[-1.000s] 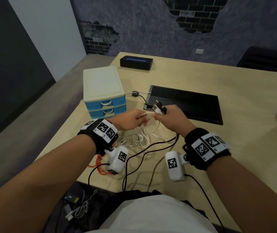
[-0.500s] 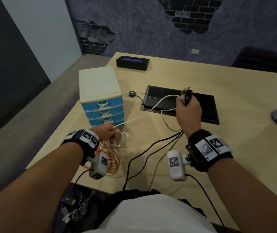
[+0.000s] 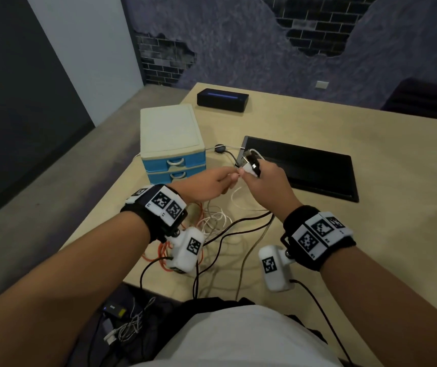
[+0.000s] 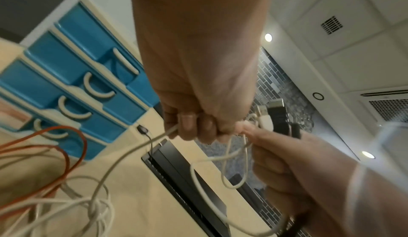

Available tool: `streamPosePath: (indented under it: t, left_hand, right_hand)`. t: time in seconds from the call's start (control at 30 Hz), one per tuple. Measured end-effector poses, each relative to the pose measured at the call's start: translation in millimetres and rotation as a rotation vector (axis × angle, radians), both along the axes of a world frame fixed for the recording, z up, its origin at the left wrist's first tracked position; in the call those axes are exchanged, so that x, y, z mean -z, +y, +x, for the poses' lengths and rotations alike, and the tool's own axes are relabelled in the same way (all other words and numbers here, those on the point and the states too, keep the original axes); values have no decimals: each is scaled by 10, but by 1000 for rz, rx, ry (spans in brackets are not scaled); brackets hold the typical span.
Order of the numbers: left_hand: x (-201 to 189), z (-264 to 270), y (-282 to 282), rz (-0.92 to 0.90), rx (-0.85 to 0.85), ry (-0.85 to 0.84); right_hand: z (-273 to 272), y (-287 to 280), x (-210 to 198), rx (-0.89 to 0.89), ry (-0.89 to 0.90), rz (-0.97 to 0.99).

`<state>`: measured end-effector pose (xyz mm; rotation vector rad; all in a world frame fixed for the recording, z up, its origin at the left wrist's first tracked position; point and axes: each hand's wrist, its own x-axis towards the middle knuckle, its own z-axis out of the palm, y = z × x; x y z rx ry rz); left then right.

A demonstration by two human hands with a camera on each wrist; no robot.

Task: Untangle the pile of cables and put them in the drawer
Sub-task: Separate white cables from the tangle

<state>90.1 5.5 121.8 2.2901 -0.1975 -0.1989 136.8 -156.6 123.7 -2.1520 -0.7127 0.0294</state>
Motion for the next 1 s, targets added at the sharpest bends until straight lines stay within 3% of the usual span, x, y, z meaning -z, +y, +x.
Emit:
streamPosePath:
  t: [0.23, 0.3, 0.47, 0.63, 0.8, 1.0]
  left_hand:
    - [25, -47, 42, -42, -30, -101]
    - [149, -43, 93, 76, -77, -114]
    - [626, -120, 411, 405, -137, 38]
    - [910, -265, 734, 565, -171, 199]
    - [531, -162, 474, 624, -49, 143]
    - [29, 69, -36, 332, 24, -23]
  right_hand:
    - [18, 33, -39, -36, 124, -101]
    - [53, 4, -66, 55, 123, -22]
    - [184, -191, -60, 297, 111, 133]
    - [244, -365, -6, 491, 120, 249]
    - [118, -217, 100, 351, 39, 156]
    - [-33, 24, 126, 59, 6, -7]
